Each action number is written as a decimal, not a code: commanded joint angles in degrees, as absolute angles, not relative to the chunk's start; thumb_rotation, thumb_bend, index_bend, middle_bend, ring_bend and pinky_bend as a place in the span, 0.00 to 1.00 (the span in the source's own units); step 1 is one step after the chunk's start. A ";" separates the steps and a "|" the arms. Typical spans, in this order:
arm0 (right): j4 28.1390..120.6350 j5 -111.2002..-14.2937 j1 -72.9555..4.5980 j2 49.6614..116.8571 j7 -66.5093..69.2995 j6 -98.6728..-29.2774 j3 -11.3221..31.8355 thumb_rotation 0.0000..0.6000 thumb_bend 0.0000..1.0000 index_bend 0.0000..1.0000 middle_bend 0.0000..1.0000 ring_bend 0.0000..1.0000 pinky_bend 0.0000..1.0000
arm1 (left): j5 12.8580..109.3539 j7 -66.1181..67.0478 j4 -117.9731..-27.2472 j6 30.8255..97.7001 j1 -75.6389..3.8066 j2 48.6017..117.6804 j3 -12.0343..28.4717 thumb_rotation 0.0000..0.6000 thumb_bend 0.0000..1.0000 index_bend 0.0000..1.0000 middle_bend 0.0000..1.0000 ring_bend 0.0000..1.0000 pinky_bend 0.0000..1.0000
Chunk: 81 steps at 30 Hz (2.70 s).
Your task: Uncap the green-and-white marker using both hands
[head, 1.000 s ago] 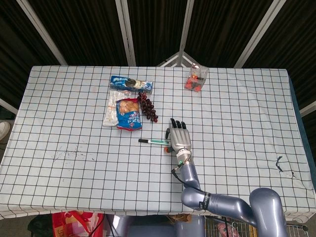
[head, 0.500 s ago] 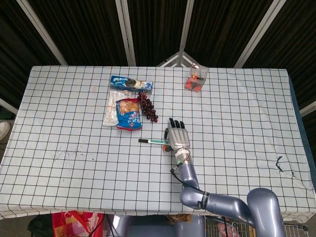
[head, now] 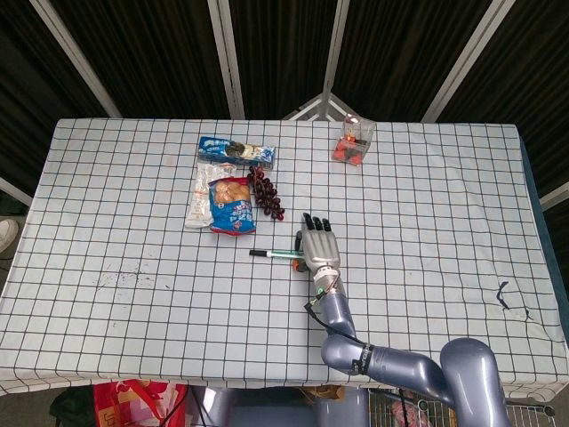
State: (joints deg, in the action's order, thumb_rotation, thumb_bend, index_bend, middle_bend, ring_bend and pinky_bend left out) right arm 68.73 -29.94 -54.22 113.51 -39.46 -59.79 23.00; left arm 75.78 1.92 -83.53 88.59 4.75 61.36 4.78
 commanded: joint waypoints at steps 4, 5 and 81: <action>68.29 -30.17 -54.24 113.89 -39.36 -59.48 22.74 1.00 0.34 0.61 0.02 0.04 0.00 | 75.55 2.19 -83.68 88.51 4.85 61.35 4.75 1.00 0.50 0.02 0.00 0.00 0.00; 68.16 -30.09 -54.25 113.96 -39.33 -59.35 22.76 1.00 0.34 0.61 0.02 0.04 0.00 | 75.55 2.27 -83.76 88.56 4.88 61.32 4.74 1.00 0.50 0.02 0.00 0.00 0.00; 116.70 -44.41 -48.53 91.39 -44.30 -73.11 22.08 1.00 0.47 0.71 0.04 0.04 0.00 | 90.25 21.34 -113.41 87.15 -5.74 62.43 6.68 1.00 0.48 0.20 0.15 0.00 0.00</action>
State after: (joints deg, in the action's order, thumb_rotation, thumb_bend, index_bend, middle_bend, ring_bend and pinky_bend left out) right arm 116.59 -46.07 -46.94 89.89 -42.95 -72.64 20.88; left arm 89.70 20.40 -112.13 88.02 -4.80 61.50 6.49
